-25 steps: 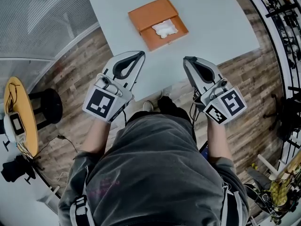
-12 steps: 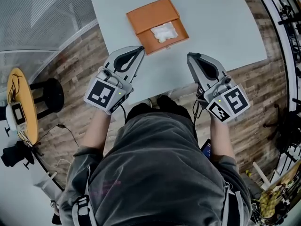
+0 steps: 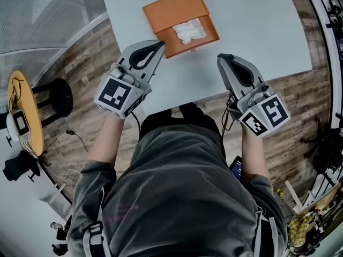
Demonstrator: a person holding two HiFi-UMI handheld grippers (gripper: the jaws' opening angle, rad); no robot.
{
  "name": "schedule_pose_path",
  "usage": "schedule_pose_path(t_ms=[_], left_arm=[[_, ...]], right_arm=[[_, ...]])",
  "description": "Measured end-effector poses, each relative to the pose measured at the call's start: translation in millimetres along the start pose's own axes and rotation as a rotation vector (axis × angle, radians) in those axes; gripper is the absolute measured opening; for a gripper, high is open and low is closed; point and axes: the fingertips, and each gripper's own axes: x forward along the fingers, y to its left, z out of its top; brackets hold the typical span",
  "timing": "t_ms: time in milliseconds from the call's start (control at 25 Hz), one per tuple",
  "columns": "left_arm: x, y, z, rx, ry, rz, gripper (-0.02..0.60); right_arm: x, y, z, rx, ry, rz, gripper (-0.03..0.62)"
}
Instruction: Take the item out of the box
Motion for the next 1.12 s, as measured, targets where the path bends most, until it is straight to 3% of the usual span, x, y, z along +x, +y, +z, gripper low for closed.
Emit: schedule_pose_path(t_ms=[760, 1120], left_arm=[[70, 24, -67, 0.185, 0.146, -0.26, 0.012], [95, 21, -107, 0.284, 0.242, -0.333, 0.014]], right_arm=[[30, -33, -32, 0.131, -0.016, -0.168, 0.003], [29, -45, -48, 0.178, -0.014, -0.203, 0.003]])
